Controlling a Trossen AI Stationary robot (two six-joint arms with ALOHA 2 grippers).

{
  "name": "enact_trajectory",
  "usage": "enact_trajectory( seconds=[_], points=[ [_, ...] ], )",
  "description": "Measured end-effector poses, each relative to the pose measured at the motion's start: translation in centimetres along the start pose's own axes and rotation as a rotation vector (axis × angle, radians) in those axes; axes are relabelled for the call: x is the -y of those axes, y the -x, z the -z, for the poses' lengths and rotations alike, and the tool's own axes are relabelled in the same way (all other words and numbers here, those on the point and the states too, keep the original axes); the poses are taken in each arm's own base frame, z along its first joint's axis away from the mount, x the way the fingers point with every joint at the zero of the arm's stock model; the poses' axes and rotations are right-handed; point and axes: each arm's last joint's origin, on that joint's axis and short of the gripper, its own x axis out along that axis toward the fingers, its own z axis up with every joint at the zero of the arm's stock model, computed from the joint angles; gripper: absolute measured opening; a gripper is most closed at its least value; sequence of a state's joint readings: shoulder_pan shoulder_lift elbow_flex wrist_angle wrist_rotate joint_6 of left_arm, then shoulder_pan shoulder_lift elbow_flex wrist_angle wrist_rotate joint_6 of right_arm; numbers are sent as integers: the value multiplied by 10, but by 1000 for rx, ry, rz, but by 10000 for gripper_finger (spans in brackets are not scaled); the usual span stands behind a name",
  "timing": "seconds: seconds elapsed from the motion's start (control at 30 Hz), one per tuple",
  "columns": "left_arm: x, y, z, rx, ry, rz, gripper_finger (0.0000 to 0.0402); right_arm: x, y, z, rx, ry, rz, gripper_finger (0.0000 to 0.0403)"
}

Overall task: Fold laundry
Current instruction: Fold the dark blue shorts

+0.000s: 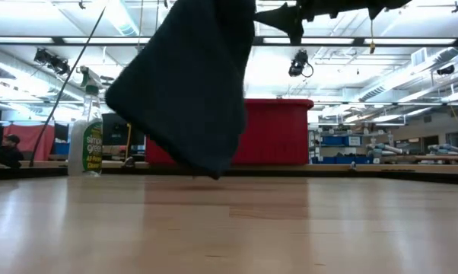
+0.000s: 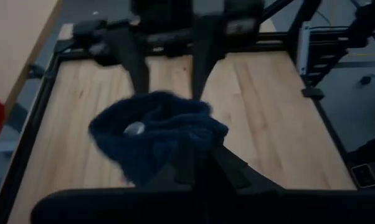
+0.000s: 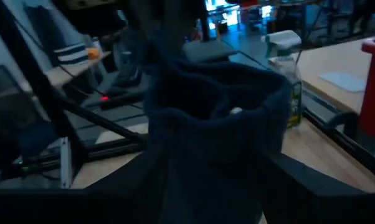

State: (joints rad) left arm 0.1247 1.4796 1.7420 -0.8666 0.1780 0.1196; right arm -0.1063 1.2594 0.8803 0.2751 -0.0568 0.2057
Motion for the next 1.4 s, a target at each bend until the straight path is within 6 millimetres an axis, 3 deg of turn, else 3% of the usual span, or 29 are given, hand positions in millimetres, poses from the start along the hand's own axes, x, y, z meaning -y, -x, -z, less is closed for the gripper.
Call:
enact_trajectory(
  seconds=[0.2, 0.47, 0.87, 1.0, 1.17, 1.4],
  points=[
    [14, -3, -7, 55, -28, 37, 20, -8, -8, 14, -44, -35, 117, 225],
    [30, -2, -7, 47, -37, 94, 20, -22, -2, 8, -8, -64, 45, 225],
    [15, -1, -5, 38, 53, 58, 20, -28, -4, 5, 2, -19, -150, 220],
    [9, -2, -3, 19, 73, 42, 20, -27, -4, 4, 13, -24, -148, 168],
    [4, -1, 0, -11, 70, -16, 20, -20, -4, 3, 14, -12, -122, 30],
    [-20, 3, 5, -51, -42, -198, 20, -2, 0, -6, 77, 169, 142, 28]
  ],
)
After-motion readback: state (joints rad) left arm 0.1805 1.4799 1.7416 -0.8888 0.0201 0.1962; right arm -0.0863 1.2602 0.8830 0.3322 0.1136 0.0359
